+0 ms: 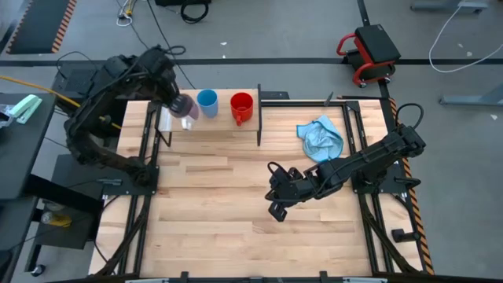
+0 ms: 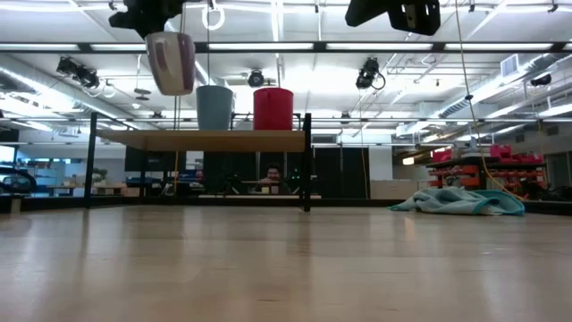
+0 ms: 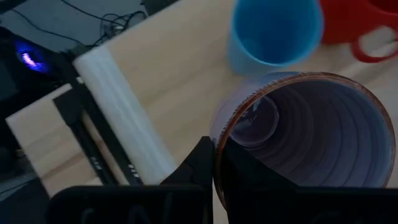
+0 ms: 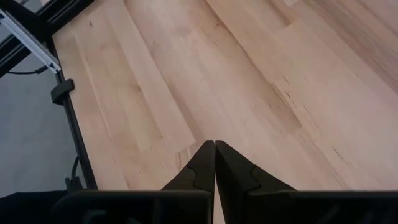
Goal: Stack small to large cups/mugs on shelf
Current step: Put the purple cup on the shelf
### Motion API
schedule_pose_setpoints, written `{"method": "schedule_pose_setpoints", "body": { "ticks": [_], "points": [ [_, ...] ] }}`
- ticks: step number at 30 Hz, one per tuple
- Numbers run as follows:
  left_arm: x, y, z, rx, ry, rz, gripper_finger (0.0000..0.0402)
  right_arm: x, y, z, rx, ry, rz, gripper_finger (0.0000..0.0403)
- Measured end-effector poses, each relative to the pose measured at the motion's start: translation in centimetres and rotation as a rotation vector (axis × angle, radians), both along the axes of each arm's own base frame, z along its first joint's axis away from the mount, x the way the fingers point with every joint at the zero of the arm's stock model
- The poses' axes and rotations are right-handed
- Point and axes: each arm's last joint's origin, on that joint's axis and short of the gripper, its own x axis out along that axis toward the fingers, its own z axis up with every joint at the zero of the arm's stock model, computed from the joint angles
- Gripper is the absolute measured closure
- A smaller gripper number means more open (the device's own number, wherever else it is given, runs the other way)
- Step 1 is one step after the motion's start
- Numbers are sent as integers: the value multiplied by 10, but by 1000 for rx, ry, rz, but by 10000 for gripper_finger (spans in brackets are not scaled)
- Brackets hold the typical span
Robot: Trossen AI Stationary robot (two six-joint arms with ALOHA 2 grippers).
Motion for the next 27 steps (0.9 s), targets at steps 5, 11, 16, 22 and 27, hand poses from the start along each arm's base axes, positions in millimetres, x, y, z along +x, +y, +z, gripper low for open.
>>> {"method": "schedule_pose_setpoints", "body": {
  "ticks": [5, 11, 16, 22, 27],
  "points": [
    [-6, 16, -5, -11, 29, 17, 385, 0, 0, 0, 14, -1, -17, 385],
    [-12, 36, -12, -24, 79, 36, 385, 1, -2, 0, 16, -1, -26, 385],
    [-13, 53, -21, -59, 109, 20, 385, 1, -2, 0, 19, -1, -31, 385],
    [-15, 72, -32, -93, 153, -12, 385, 1, -2, 0, 20, -1, -32, 385],
    [-18, 84, -38, -114, 177, -15, 385, 1, -2, 0, 29, -2, -44, 385]
  ]
}}
